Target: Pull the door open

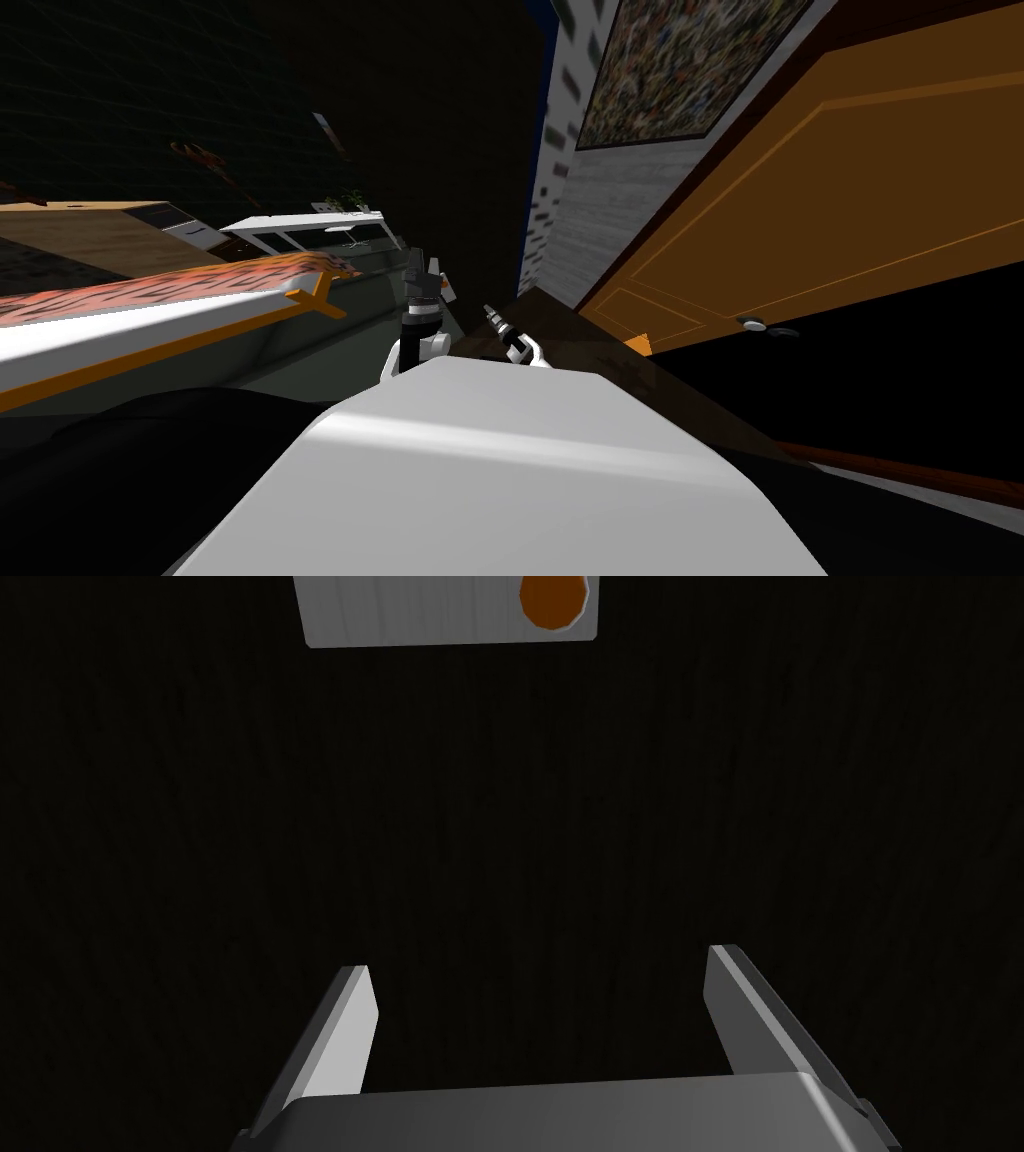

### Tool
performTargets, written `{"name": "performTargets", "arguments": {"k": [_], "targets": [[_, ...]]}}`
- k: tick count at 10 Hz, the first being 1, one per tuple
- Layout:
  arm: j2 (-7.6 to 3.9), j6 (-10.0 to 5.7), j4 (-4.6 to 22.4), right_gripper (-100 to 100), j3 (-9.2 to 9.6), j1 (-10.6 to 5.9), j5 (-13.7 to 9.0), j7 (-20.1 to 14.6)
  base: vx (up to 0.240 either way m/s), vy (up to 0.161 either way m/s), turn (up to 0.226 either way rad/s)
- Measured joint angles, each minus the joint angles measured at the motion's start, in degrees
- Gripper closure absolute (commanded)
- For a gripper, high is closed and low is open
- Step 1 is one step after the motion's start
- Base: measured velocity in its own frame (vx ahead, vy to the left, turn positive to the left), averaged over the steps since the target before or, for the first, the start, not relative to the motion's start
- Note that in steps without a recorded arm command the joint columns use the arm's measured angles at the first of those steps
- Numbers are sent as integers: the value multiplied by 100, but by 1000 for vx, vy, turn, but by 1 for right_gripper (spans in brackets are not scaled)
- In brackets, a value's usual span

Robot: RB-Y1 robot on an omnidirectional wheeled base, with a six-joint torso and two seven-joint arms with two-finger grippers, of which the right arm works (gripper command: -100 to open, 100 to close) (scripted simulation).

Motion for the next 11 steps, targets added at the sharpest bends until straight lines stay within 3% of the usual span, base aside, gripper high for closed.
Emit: {"name": "performTargets", "arguments": {"k": [2, 4, 8, 9, 11], "targets": [[0, 0, 0, -100, 0, 0, 0, 0, 7, -64, -21], [-45, -16, 50, -100, -9, -24, -5, -4, -27, -211, -21], [-208, -8, 182, -100, -45, -100, -24, -13, -50, -138, -101], [-228, -15, 248, -100, -55, -154, -37, -28, 0, 74, -72], [-160, -72, 377, -100, -65, -233, -51, -43, 17, 183, -19]]}}
